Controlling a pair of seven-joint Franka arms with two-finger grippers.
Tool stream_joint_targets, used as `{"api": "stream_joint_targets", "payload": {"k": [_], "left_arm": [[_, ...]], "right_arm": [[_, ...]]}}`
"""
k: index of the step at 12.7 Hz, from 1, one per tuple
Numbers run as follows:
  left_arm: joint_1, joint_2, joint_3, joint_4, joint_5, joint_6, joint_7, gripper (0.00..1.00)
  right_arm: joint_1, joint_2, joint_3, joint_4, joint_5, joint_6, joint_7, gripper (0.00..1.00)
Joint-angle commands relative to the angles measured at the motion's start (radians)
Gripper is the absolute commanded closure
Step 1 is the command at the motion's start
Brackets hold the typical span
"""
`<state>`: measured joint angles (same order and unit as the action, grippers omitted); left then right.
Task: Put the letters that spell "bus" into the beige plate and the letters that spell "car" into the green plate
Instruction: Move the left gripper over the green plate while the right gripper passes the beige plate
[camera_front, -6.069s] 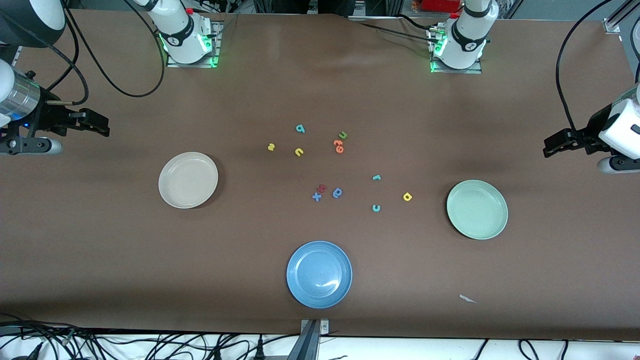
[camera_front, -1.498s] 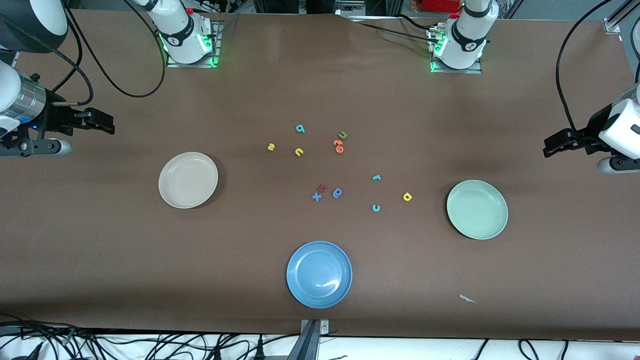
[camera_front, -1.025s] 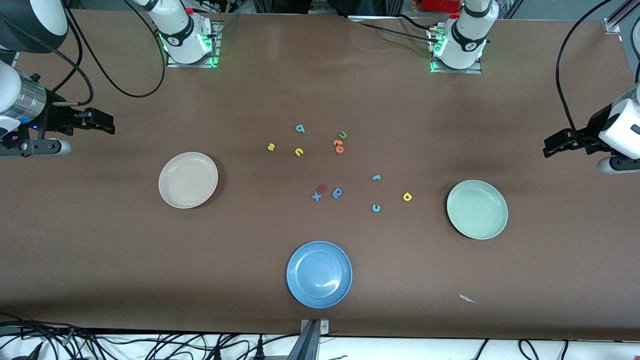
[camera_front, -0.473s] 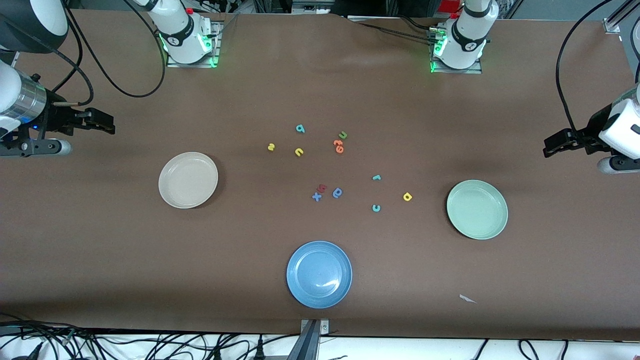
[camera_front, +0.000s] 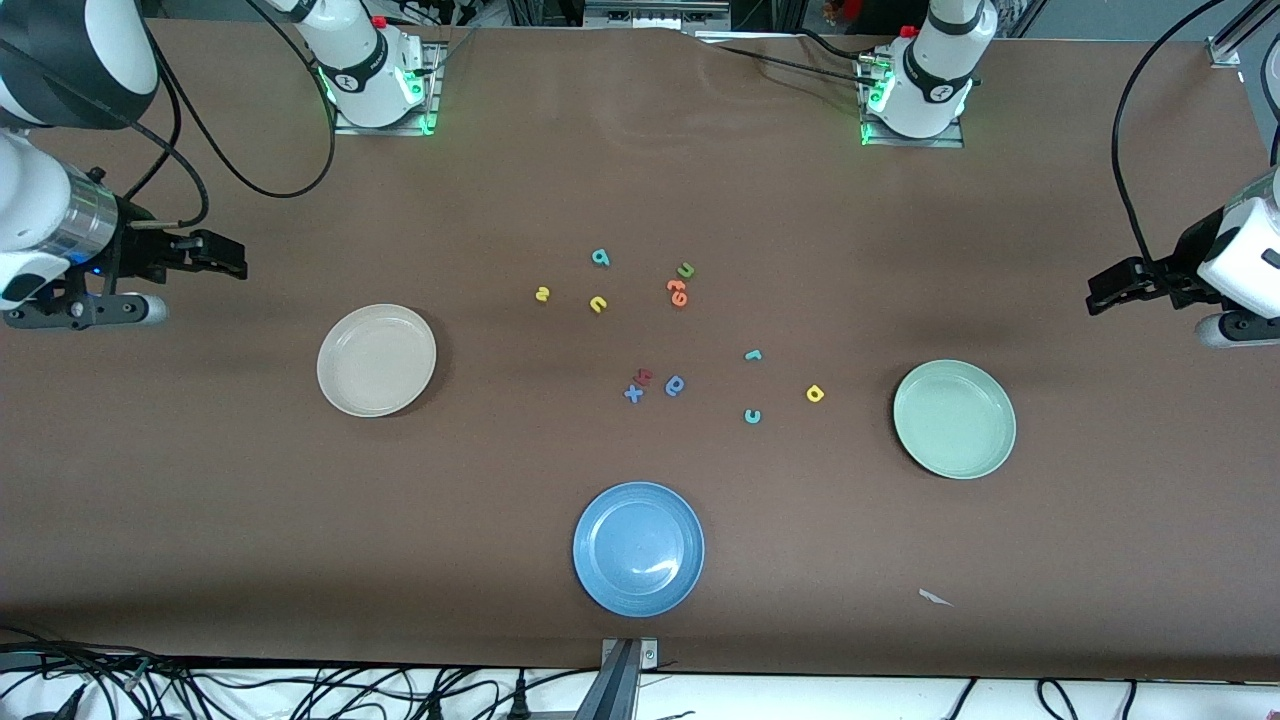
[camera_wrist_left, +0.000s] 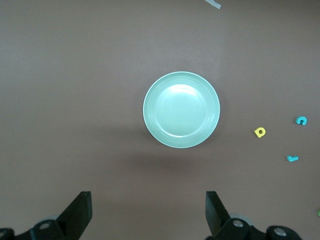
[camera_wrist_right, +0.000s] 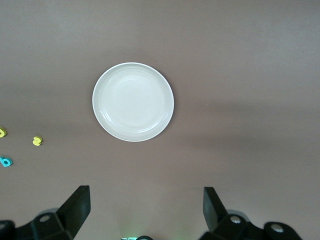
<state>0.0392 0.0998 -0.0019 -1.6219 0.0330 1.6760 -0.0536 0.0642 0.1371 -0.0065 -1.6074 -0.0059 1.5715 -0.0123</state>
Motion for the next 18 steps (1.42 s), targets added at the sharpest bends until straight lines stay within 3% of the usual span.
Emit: {"api": "stream_joint_targets", "payload": {"k": [1,5,7,9,12,16,18], "left_arm": [[0.002,-0.002,-0.004,0.011,0.015,-0.016,0.015,0.0],[-0.012,0.005,-0.004,0.019,0.028,-0.009,0.003,0.0],[-0.006,0.059,-0.003,0.028,0.021,-0.004,-0.024,0.0],[0.002,0.158,0.002,0.054,0.018,-0.002,-0.057,0.0],[-0.033,0.217,-0.022,0.065,-0.005,0.002,-0.084,0.0],[-0.125,0.31,-0.038,0.04,-0.068,0.128,-0.117,0.0],[-0.166,0.325,-0.038,-0.065,-0.105,0.309,-0.161,0.0]], "right_arm": [[0.011,-0.002,0.002,0.007,0.023,0.008,0.003,0.0],[0.043,0.036,0.002,0.011,0.024,0.05,0.046,0.0],[0.095,0.064,0.013,0.001,0.021,0.117,0.191,0.0],[0.088,0.097,0.086,-0.006,0.021,0.177,0.274,0.0],[0.086,0.107,0.155,-0.119,0.014,0.344,0.369,0.0],[0.063,0.183,0.281,-0.166,0.004,0.494,0.506,0.0],[0.062,0.197,0.325,-0.237,-0.014,0.591,0.529,0.0]]}}
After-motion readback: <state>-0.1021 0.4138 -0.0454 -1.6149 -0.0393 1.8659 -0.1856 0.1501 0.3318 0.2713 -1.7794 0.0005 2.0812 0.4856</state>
